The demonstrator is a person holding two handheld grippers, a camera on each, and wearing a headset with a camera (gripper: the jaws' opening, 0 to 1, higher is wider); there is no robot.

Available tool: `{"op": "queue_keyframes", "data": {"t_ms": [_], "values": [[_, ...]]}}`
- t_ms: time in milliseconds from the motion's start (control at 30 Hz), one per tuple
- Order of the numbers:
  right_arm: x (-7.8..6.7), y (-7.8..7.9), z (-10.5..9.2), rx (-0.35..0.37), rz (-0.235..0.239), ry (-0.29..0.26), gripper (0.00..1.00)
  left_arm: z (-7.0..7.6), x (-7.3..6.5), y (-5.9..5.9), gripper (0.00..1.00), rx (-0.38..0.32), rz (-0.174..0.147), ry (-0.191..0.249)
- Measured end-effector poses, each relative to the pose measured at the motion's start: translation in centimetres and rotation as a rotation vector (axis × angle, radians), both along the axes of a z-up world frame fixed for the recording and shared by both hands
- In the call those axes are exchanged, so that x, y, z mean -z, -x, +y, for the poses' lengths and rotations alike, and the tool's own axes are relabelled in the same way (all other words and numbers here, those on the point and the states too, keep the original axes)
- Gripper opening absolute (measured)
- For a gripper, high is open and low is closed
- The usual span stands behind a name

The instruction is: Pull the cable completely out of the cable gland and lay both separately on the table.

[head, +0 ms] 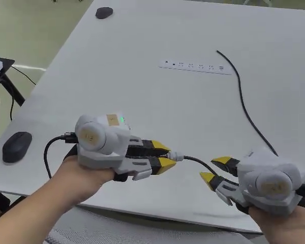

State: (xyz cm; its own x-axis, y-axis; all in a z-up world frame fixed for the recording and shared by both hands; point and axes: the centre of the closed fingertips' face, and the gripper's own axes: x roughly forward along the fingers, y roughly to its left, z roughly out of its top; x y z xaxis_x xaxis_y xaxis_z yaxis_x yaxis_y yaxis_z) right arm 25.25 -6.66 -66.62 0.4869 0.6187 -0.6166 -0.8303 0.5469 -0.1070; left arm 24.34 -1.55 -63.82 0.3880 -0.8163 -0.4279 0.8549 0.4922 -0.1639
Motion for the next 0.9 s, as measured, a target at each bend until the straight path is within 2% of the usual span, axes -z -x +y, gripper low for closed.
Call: {"op": "queue_keyframes", "data": {"t_ms": [100, 167, 200, 300, 433, 533, 667, 900], "values": [[-1.0, -0.1, 1.3, -0.045, -0.025, 0.001, 0.16, -0.1, -0.1, 0.0, 0.15, 0.005, -0.003, 0.0], [-1.1, 0.1, 1.7, -0.073, -0.029, 0.009, 0.08, -0.2, -0.1, 0.0, 0.15, 0.005, -0.002, 0.0], [-1.2, 0.0, 2.0, -0.09, -0.048, 0.023, 0.08, -0.2, 0.0, 0.1, 0.15, 0.005, 0.001, 0.0], [-1.3, 0.3, 2.6, -0.114, -0.063, 0.031, 0.11, -0.3, 0.1, 0.3, 0.15, 0.01, 0.0, -0.003], [-1.2, 0.6, 3.3, -0.163, -0.099, 0.072, 0.1, -0.3, 0.3, 0.5, 0.15, 0.012, 0.006, -0.008], [-1.2, 0.8, 3.6, -0.176, -0.111, 0.083, 0.09, -0.3, 0.3, 0.5, 0.15, 0.013, 0.008, -0.009], [-1.2, 0.8, 3.6, -0.182, -0.111, 0.085, 0.03, -0.4, 0.4, 0.5, 0.15, 0.014, 0.009, -0.007], [-1.2, 0.7, 3.4, -0.16, -0.085, 0.055, 0.02, -0.5, 0.4, 0.4, 0.15, 0.015, 0.009, -0.004]]}}
